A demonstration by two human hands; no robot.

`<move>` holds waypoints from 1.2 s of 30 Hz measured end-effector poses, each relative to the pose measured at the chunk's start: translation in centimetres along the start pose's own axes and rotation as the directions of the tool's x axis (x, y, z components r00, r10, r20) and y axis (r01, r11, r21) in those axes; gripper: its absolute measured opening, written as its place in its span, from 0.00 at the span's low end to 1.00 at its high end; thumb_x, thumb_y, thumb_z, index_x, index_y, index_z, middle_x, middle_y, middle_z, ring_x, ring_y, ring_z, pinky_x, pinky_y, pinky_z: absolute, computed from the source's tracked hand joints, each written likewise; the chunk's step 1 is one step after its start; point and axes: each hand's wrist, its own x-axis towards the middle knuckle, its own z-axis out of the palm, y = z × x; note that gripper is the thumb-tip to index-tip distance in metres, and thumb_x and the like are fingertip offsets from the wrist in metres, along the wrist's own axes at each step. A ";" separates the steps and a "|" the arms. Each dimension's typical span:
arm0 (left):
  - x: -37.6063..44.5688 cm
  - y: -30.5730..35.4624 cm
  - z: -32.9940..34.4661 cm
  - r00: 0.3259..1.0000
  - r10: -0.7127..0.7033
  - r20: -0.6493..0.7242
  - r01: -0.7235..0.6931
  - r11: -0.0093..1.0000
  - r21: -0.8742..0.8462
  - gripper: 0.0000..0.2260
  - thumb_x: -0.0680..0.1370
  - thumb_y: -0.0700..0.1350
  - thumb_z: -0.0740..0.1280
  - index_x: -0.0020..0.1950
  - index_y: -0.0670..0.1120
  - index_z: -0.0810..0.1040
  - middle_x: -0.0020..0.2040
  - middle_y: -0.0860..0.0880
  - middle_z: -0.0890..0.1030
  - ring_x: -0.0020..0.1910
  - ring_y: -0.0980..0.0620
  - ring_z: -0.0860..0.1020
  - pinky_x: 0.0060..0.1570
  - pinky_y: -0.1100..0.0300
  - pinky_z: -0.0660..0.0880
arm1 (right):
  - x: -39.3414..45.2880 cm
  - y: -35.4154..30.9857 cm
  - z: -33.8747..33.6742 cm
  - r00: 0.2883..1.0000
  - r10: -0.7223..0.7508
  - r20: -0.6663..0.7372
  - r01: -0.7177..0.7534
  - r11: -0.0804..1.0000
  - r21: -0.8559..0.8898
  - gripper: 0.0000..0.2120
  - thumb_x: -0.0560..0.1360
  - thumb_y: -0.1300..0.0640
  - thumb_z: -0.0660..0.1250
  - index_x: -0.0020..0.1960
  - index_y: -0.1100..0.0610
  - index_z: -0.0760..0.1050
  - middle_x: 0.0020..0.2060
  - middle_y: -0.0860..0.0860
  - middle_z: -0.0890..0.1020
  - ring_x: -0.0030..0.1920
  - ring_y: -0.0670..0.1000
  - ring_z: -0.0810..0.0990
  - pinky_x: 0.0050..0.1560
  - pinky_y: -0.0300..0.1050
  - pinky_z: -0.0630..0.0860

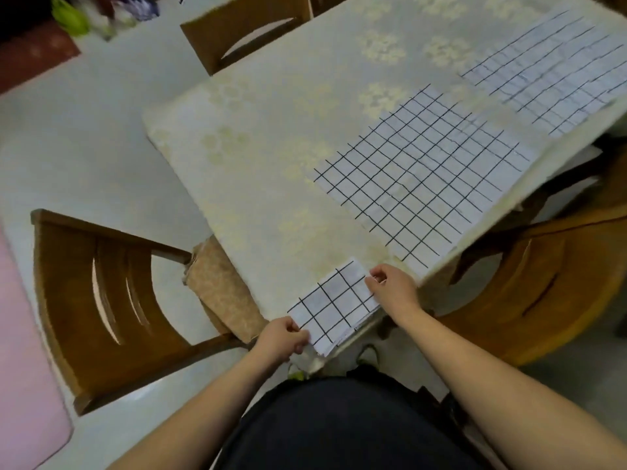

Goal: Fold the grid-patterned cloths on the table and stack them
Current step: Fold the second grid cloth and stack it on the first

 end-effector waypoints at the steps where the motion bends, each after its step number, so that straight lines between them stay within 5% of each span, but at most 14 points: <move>1: 0.0 -0.1 0.1 1.000 -0.001 -0.019 0.001 1.000 0.006 0.07 0.72 0.43 0.70 0.40 0.43 0.74 0.35 0.43 0.84 0.30 0.52 0.76 0.25 0.63 0.69 | 0.2 0.2 0.0 1.000 -0.005 0.014 0.005 1.000 -0.015 0.12 0.77 0.52 0.66 0.57 0.55 0.77 0.49 0.50 0.82 0.47 0.48 0.77 0.48 0.41 0.73; 12: 0.0 -0.6 1.7 0.995 -0.017 -0.098 0.019 1.000 0.023 0.08 0.77 0.46 0.66 0.39 0.45 0.74 0.35 0.49 0.83 0.31 0.54 0.80 0.24 0.65 0.68 | 0.8 0.9 -0.4 0.996 -0.026 0.083 0.033 0.995 -0.091 0.09 0.77 0.51 0.66 0.55 0.53 0.77 0.43 0.46 0.79 0.44 0.47 0.77 0.44 0.40 0.70; 17: -0.1 -1.0 1.9 0.978 0.025 -0.209 -0.010 0.997 0.073 0.10 0.74 0.50 0.70 0.40 0.47 0.72 0.35 0.49 0.81 0.34 0.51 0.78 0.36 0.56 0.76 | 0.8 0.8 -0.3 0.996 -0.073 0.045 0.076 0.993 -0.087 0.11 0.76 0.52 0.68 0.57 0.52 0.76 0.47 0.47 0.79 0.48 0.48 0.77 0.48 0.44 0.74; 21: -0.4 -1.1 1.8 0.861 0.294 -0.415 -0.199 0.946 0.255 0.09 0.75 0.49 0.69 0.45 0.47 0.71 0.39 0.51 0.75 0.36 0.54 0.72 0.37 0.57 0.70 | 0.2 0.3 -0.1 0.974 -0.224 -0.038 0.215 0.962 -0.171 0.12 0.76 0.53 0.66 0.60 0.50 0.75 0.55 0.47 0.77 0.58 0.51 0.72 0.60 0.50 0.70; 24: 0.1 -1.3 2.0 0.711 0.634 -0.305 -0.380 0.711 0.592 0.12 0.70 0.46 0.73 0.52 0.47 0.77 0.48 0.50 0.77 0.43 0.52 0.76 0.42 0.58 0.73 | -0.2 -0.3 0.4 0.933 -0.345 0.101 0.359 0.889 -0.285 0.14 0.78 0.51 0.63 0.63 0.48 0.74 0.60 0.47 0.77 0.61 0.52 0.71 0.59 0.47 0.67; 26: 0.3 -1.4 2.4 0.658 0.729 -0.189 -0.408 0.556 0.724 0.16 0.66 0.46 0.75 0.52 0.48 0.79 0.50 0.50 0.79 0.46 0.50 0.78 0.41 0.56 0.75 | -0.5 -0.6 0.8 0.889 -0.401 0.219 0.455 0.818 -0.351 0.16 0.79 0.50 0.60 0.66 0.48 0.74 0.62 0.46 0.77 0.63 0.52 0.70 0.59 0.47 0.65; 30: -0.2 -1.2 3.0 0.713 0.699 -0.049 -0.360 0.425 0.830 0.16 0.69 0.48 0.70 0.55 0.49 0.77 0.54 0.50 0.79 0.52 0.48 0.78 0.48 0.52 0.76 | -1.3 -0.7 1.5 0.846 -0.419 0.330 0.530 0.730 -0.432 0.18 0.80 0.50 0.56 0.68 0.49 0.72 0.66 0.46 0.74 0.67 0.51 0.68 0.63 0.47 0.63; 36: -0.7 0.3 2.8 0.812 0.583 -0.031 -0.318 0.486 0.814 0.21 0.74 0.52 0.51 0.60 0.48 0.75 0.58 0.48 0.76 0.56 0.45 0.76 0.54 0.51 0.73 | -1.2 -1.2 1.1 0.830 -0.416 0.372 0.555 0.690 -0.465 0.18 0.79 0.50 0.56 0.68 0.50 0.71 0.66 0.47 0.74 0.67 0.51 0.68 0.65 0.48 0.63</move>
